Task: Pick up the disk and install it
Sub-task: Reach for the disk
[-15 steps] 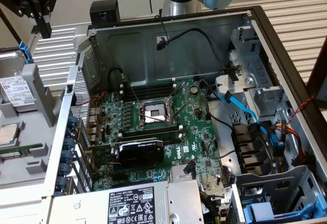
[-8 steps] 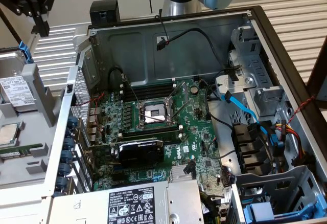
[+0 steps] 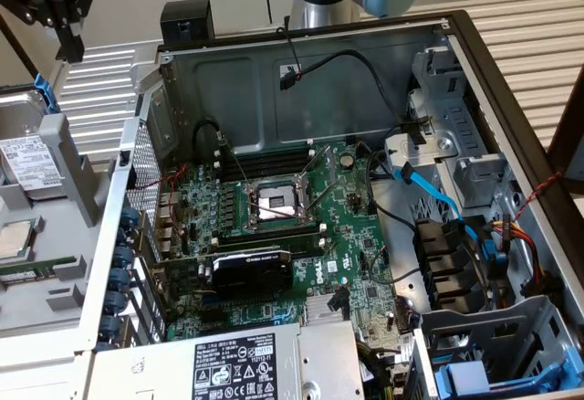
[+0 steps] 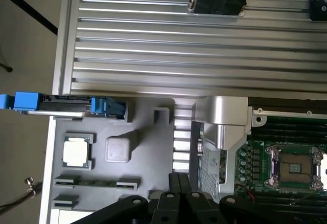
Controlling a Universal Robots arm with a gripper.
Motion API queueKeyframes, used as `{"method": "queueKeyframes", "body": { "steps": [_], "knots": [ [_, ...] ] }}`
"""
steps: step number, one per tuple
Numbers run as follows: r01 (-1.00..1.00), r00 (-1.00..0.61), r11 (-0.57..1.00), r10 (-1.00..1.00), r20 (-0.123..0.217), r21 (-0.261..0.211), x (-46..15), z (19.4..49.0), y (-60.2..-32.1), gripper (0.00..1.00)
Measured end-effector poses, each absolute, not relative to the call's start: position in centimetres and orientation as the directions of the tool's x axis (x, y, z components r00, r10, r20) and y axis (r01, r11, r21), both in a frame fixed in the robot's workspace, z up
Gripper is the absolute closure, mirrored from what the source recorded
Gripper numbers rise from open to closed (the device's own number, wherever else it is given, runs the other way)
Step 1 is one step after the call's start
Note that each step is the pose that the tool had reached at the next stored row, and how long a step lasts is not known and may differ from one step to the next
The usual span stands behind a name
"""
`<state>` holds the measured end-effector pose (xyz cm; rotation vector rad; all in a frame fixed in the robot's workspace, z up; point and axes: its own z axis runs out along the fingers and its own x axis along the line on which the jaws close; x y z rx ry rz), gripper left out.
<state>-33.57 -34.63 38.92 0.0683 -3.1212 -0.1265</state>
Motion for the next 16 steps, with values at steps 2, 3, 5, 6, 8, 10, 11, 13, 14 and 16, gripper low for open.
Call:
{"method": "queueKeyframes", "body": {
  "steps": [2,3,5,6,8,10,11,13,14,16],
  "knots": [
    [-0.044,-0.999,0.995,-0.046,0.018,0.084,-33.7,38.9,-34.5,0.89],
    [-0.045,-0.999,0.995,-0.047,0.019,0.086,-33.8,38.9,-34.5,0.89],
    [-0.046,-0.999,0.995,-0.048,0.020,0.088,-34.2,38.9,-34.4,0.89],
    [-0.046,-0.999,0.995,-0.048,0.020,0.088,-34.3,38.9,-34.4,0.89],
    [-0.046,-0.999,0.995,-0.048,0.021,0.089,-34.8,38.9,-34.2,0.89],
    [-0.046,-0.999,0.995,-0.048,0.021,0.091,-35.3,38.8,-34.1,0.89],
    [-0.046,-0.999,0.995,-0.048,0.021,0.091,-35.6,38.8,-34.1,0.89],
    [-0.046,-0.999,0.995,-0.049,0.022,0.092,-36.1,38.8,-34.0,0.89],
    [-0.046,-0.999,0.995,-0.049,0.022,0.092,-36.4,38.8,-33.9,0.89],
    [-0.046,-0.999,0.995,-0.049,0.023,0.093,-36.9,38.8,-33.8,0.89]
  ]
}}
